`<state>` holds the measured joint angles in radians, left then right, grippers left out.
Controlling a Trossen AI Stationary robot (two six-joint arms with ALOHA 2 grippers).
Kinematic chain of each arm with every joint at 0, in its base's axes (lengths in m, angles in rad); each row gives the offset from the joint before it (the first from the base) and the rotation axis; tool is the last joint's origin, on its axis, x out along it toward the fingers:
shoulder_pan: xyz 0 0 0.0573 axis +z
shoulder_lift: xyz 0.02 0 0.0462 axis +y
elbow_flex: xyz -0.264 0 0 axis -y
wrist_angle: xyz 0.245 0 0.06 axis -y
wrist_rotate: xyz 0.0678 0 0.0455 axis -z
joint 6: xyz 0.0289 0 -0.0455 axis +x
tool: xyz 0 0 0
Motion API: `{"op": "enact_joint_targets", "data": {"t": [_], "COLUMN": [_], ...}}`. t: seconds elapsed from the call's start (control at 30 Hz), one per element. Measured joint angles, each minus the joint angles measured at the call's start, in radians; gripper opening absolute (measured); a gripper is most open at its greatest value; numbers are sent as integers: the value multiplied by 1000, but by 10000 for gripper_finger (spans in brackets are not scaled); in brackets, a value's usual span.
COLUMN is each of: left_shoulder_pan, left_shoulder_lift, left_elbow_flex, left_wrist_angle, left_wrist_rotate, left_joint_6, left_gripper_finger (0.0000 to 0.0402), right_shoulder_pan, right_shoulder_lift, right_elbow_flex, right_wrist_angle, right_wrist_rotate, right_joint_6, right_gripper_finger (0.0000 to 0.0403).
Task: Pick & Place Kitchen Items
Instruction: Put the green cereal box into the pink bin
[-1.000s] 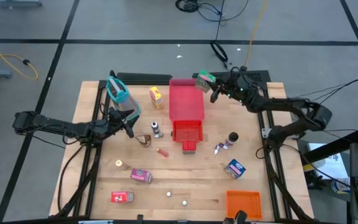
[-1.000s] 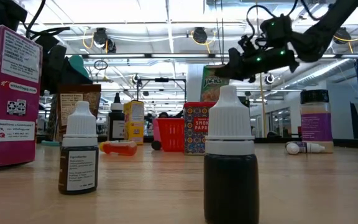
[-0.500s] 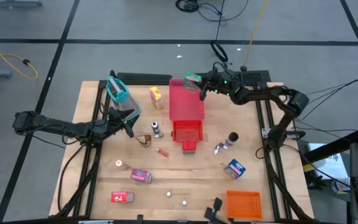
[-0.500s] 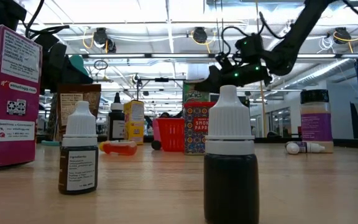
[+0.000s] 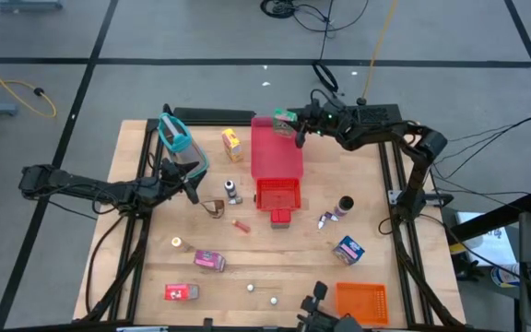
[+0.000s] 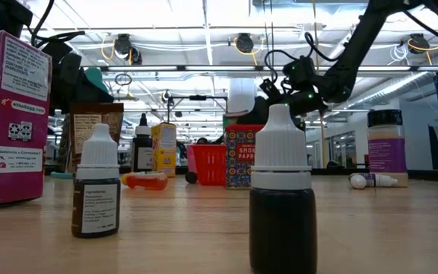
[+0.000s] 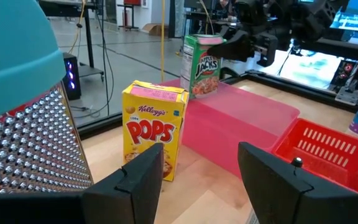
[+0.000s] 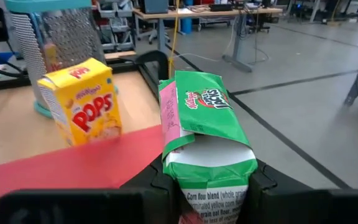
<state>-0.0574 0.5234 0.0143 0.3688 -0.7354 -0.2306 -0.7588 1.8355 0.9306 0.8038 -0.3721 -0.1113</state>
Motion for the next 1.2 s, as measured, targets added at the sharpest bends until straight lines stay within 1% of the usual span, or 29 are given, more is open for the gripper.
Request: {"op": "enact_joint_targets", "data": {"t": [0.37, 0.47, 0.57, 0.67, 0.77, 0.9, 1.03, 1.2], "left_shoulder_pan": [27, 31, 31, 31, 31, 31, 31, 31], "left_shoulder_lift": [0, 0, 0, 0, 0, 0, 0, 0], "left_elbow_flex": [0, 0, 0, 0, 0, 0, 0, 0], "left_wrist_angle": [0, 0, 0, 0, 0, 0, 0, 0], "left_wrist_rotate": [0, 1, 1, 1, 1, 1, 1, 1], "left_joint_6": [0, -6, -8, -9, -9, -10, -10, -10], "left_gripper_finger": [209, 209, 209, 209, 209, 209, 209, 209], "right_shoulder_pan": [-8, -3, 2, 1, 2, 1, 3, 5], "right_shoulder_lift": [0, 0, 0, 0, 0, 0, 0, 0], "right_elbow_flex": [0, 0, 0, 0, 0, 0, 0, 0], "right_wrist_angle": [-27, -14, -16, -16, -15, -15, -16, -13], "right_wrist_rotate": [9, 69, 109, 115, 154, 163, 162, 162], "right_joint_6": [-57, -55, -64, -61, -61, -61, -70, -82], "right_gripper_finger": [85, 90, 103, 125, 148, 173, 187, 192]}}
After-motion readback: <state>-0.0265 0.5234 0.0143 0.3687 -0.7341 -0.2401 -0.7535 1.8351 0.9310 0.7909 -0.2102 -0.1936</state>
